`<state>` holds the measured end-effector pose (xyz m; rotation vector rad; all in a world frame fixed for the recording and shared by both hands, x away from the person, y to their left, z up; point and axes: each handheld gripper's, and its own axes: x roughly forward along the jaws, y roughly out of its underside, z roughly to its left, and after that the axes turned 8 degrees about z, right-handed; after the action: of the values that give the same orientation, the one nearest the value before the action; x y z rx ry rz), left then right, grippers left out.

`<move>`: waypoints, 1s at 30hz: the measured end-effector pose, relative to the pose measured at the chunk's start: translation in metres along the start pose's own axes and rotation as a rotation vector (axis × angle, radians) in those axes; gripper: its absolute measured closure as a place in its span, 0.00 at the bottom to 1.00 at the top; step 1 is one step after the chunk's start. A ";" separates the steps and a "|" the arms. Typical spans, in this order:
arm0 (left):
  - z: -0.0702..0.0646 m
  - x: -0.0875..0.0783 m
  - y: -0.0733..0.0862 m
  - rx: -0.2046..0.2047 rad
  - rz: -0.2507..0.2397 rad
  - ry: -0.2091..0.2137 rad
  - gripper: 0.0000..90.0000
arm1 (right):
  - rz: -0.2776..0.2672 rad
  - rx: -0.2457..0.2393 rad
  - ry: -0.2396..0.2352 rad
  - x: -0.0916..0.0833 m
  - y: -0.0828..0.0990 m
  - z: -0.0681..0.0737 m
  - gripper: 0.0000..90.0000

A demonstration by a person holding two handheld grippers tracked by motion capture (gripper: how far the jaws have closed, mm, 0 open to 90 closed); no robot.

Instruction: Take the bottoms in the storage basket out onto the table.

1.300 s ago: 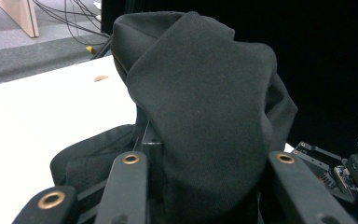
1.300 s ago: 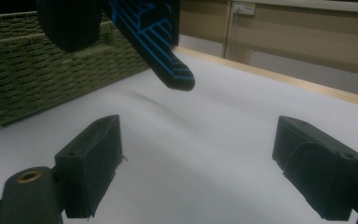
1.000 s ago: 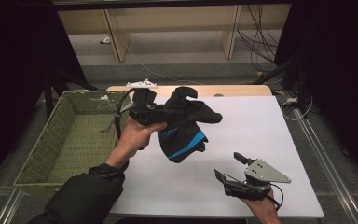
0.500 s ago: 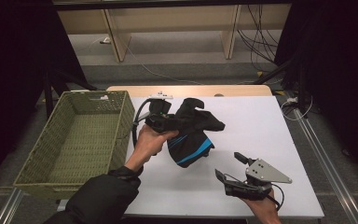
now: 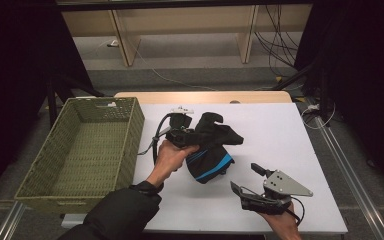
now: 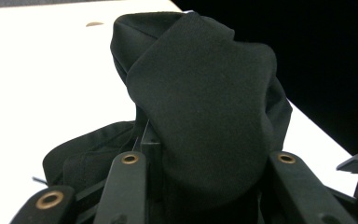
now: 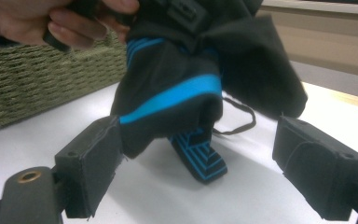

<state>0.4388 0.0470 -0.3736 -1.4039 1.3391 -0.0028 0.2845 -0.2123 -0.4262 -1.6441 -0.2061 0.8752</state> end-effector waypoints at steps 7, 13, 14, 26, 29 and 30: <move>0.002 0.017 0.008 -0.002 0.044 -0.020 0.70 | 0.001 -0.003 -0.003 0.001 0.000 0.000 0.19; 0.002 0.029 0.013 0.012 0.085 -0.039 0.69 | 0.001 -0.001 -0.004 0.001 0.000 0.000 0.19; 0.002 0.032 0.014 0.020 0.096 -0.041 0.68 | 0.003 -0.003 -0.004 0.001 0.000 0.000 0.19; -0.007 0.053 0.020 0.053 0.204 -0.023 0.55 | 0.004 -0.002 -0.007 0.001 0.000 0.001 0.19; -0.010 0.056 0.021 0.057 0.216 -0.010 0.50 | 0.005 -0.003 -0.008 0.001 0.000 0.001 0.19; -0.012 0.057 0.021 0.063 0.217 -0.006 0.49 | 0.005 -0.003 -0.007 0.001 0.000 0.001 0.19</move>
<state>0.4370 0.0062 -0.4199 -1.1998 1.4680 0.1024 0.2847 -0.2110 -0.4269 -1.6451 -0.2090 0.8850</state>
